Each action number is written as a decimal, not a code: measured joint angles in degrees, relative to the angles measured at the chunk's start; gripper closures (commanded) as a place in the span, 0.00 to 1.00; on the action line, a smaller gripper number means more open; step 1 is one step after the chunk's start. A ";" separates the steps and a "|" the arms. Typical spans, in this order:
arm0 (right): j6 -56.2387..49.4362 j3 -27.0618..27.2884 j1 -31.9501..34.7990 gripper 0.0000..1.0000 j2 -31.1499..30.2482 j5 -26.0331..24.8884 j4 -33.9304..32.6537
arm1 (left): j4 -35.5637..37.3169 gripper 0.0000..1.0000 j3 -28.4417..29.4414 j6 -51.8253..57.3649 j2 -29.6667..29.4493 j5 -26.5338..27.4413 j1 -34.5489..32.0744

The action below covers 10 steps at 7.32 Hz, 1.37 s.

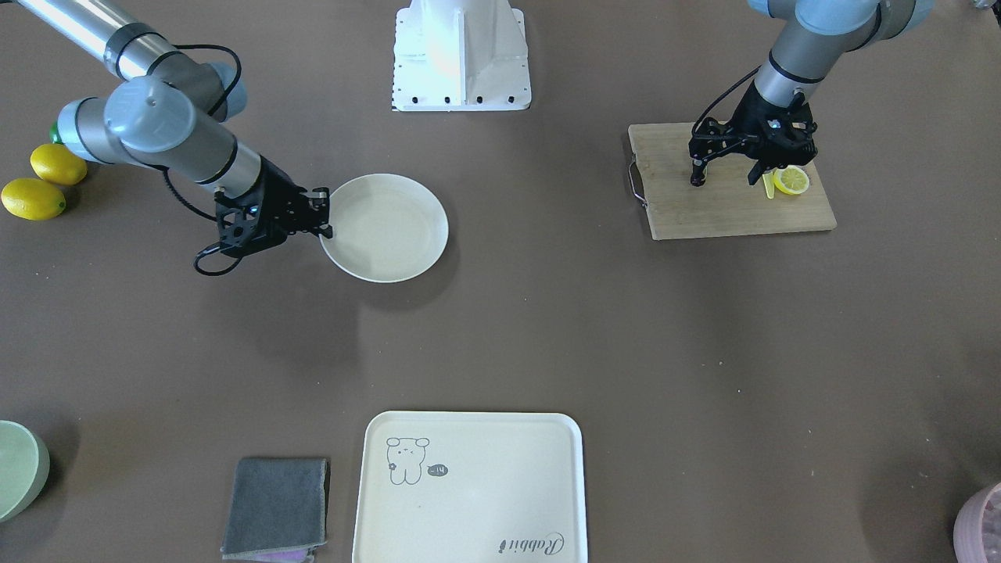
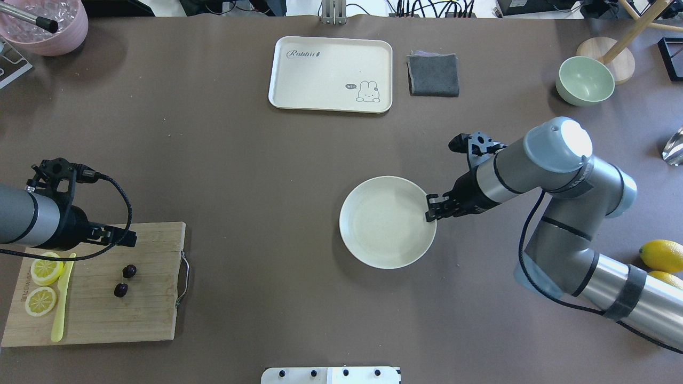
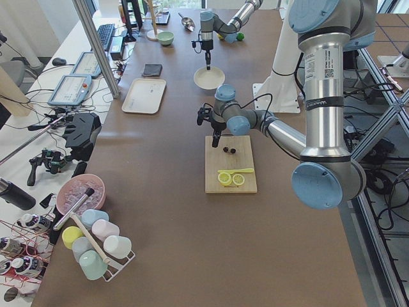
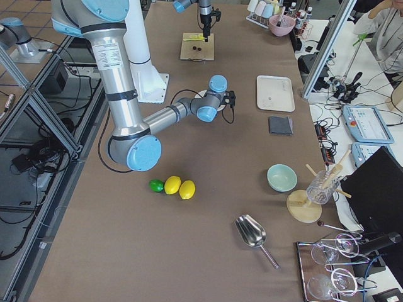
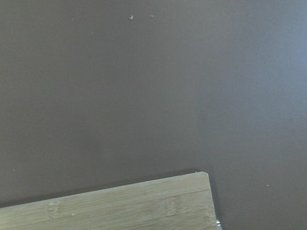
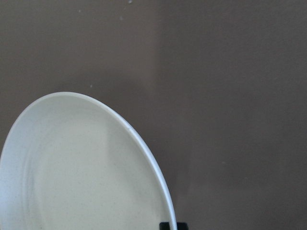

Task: Place red cherry on plate
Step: 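Drag the white plate to center with the right gripper while the left lowers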

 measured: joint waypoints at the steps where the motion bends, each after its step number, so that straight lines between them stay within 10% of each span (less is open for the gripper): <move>1: 2.41 -0.05 -2.71 1.00 1.35 -2.66 -0.16 | 0.00 0.08 -0.03 -0.03 1.06 0.23 1.30; 8: 9.80 -3.69 -8.27 1.00 7.45 -8.08 -0.40 | 0.00 1.00 -0.03 -0.71 2.85 2.78 7.36; 10: 10.65 -3.72 -8.29 0.01 7.62 -8.09 -0.34 | 0.02 1.00 -0.35 -0.79 2.80 2.81 7.70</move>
